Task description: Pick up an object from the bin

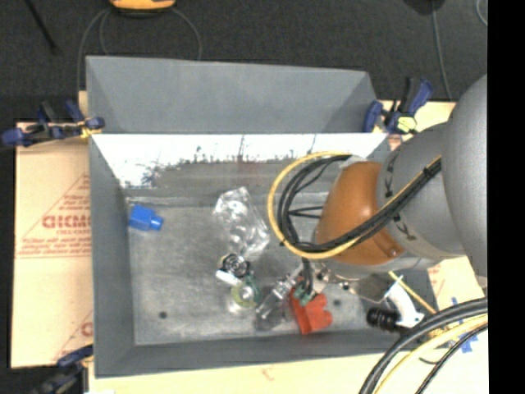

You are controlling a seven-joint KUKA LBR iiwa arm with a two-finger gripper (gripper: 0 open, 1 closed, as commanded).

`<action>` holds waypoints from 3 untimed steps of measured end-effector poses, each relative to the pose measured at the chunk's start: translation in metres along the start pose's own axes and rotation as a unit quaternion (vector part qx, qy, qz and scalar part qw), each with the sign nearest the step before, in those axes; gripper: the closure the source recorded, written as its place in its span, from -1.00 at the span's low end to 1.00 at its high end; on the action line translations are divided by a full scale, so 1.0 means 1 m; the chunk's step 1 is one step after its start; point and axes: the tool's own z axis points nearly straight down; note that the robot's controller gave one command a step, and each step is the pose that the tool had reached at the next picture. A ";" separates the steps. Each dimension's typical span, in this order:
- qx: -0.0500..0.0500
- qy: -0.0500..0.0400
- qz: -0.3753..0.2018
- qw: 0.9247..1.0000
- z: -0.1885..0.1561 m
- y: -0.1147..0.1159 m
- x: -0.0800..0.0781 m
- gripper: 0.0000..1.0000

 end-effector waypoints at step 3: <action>-0.001 -0.002 -0.041 0.999 0.042 0.000 -0.016 1.00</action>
Offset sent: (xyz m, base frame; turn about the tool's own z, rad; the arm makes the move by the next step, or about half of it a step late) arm 0.0036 -0.0096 -0.0482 -0.0841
